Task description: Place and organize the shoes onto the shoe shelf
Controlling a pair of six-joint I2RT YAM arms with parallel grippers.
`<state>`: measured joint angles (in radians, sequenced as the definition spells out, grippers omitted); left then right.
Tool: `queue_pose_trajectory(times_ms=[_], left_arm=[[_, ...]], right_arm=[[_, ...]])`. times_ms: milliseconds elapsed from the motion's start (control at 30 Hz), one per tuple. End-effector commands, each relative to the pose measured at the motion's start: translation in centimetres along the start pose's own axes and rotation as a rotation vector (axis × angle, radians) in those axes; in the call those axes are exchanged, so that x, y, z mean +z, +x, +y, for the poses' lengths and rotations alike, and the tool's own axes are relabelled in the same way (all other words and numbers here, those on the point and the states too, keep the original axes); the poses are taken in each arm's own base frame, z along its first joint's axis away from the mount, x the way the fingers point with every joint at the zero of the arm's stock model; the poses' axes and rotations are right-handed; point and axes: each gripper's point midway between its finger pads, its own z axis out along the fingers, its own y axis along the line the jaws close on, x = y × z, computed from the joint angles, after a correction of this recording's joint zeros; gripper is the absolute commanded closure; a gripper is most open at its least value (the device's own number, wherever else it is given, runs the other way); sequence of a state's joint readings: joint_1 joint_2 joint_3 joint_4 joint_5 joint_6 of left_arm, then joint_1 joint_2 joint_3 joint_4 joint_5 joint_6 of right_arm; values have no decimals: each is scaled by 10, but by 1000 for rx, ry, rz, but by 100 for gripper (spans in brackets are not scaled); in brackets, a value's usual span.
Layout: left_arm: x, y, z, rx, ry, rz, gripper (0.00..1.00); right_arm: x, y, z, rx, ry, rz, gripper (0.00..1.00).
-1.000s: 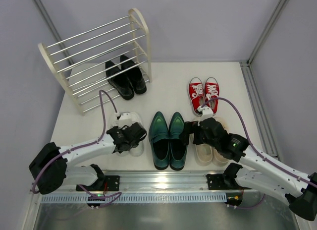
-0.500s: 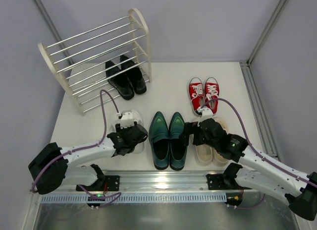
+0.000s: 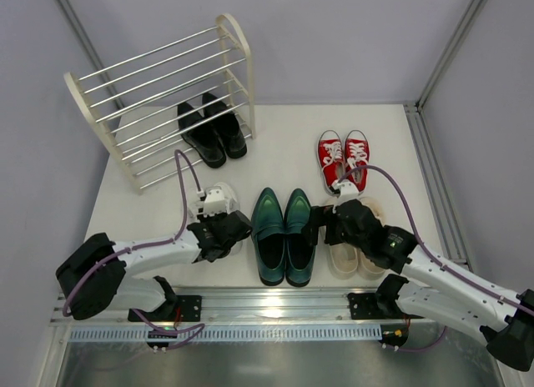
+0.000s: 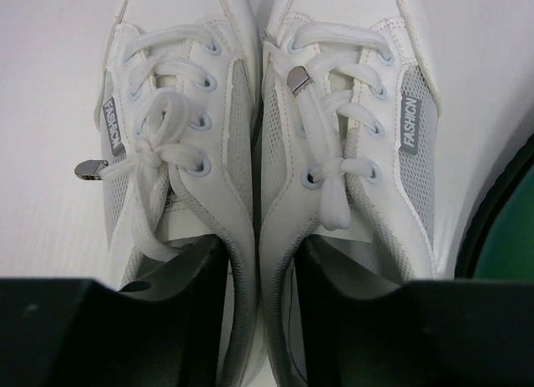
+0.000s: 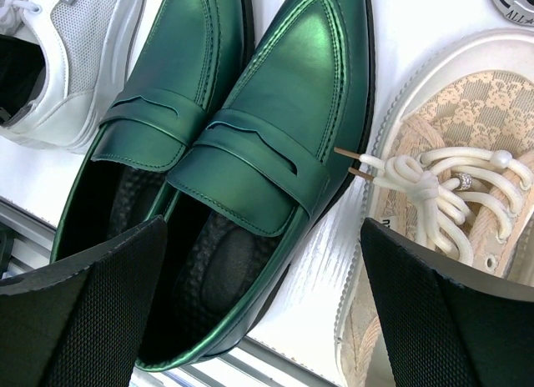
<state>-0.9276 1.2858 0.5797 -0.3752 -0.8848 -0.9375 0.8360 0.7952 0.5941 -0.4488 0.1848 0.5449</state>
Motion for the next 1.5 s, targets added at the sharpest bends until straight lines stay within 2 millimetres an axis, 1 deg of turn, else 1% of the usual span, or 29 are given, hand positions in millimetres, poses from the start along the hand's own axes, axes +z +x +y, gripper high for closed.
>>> queue_pose_trajectory(times_ms=[0,33,67,100,133,200,267,300,333,400,433,467,533,567,633,667,767,800,900,933,967,1067,1100,1133,1167,1200,1333,1433,1467], left_arm=[[6,-5,-3,-87,-23,-39,69],[6,-2,-2,-87,-22,-33,75],[7,-1,-1,-97,-27,-36,92],[7,0,1,-108,-31,-40,100],[7,1,4,-106,-40,-42,100],[2,-10,8,-146,-53,-83,100],[-6,-16,15,-146,-67,-113,100],[-9,-26,20,-177,-75,-150,100],[-11,-31,23,-188,-82,-169,100],[-16,-43,34,-190,-113,-205,100],[-19,-54,36,-196,-128,-228,100],[-19,-58,43,-183,-154,-230,100],[-23,-72,46,-188,-166,-254,100],[-24,-78,46,-154,-169,-260,100],[-24,-94,45,-191,-158,-288,100],[-23,-99,47,-169,-159,-287,100],[-18,-119,62,-245,-176,-304,100],[-13,-129,72,-265,-202,-312,100],[-10,-148,81,-292,-206,-318,100],[-6,-154,89,-309,-234,-324,100],[-1,-156,91,-294,-248,-315,100],[14,-167,94,-287,-240,-305,100],[21,-165,91,-284,-222,-288,100],[27,-163,91,-281,-211,-275,100],[32,-167,93,-305,-207,-284,100],[37,-165,92,-306,-202,-275,100],[46,-168,89,-303,-191,-271,100],[50,-176,86,-294,-192,-283,100],[50,-183,86,-299,-193,-292,100]], right_arm=[[-3,-9,5,14,-19,-42,3],[-3,-9,4,17,-18,-45,3],[-3,-8,3,18,-16,-45,2],[-3,-8,3,18,-16,-45,2],[-3,-7,2,18,-14,-45,2],[-4,-7,2,18,-16,-45,2],[-4,-5,1,17,-14,-41,2],[-4,-6,1,16,-14,-41,2],[-4,-6,2,16,-15,-44,3],[-4,-7,3,14,-19,-47,2],[-5,-8,4,12,-23,-48,2],[-5,-8,4,10,-25,-48,2],[-4,-9,5,5,-28,-52,2],[-4,-9,5,2,-30,-50,2],[-4,-9,5,-3,-32,-54,2],[-4,-10,5,-8,-35,-60,3],[-4,-12,5,-23,-38,-67,3],[-4,-12,6,-30,-42,-66,2],[-4,-16,7,-59,-43,-67,2],[-5,-21,10,-62,-47,-73,3],[-3,-19,10,-75,-42,-59,3],[0,-23,17,-90,-61,-50,3],[0,-23,19,-93,-68,-45,3],[0,-26,22,-91,-81,-48,3],[1,-25,23,-91,-83,-46,3],[2,-25,24,-89,-87,-44,2],[3,-21,21,-95,-83,-36,3],[4,-19,19,-101,-74,-31,3],[4,-18,18,-101,-73,-28,2]])
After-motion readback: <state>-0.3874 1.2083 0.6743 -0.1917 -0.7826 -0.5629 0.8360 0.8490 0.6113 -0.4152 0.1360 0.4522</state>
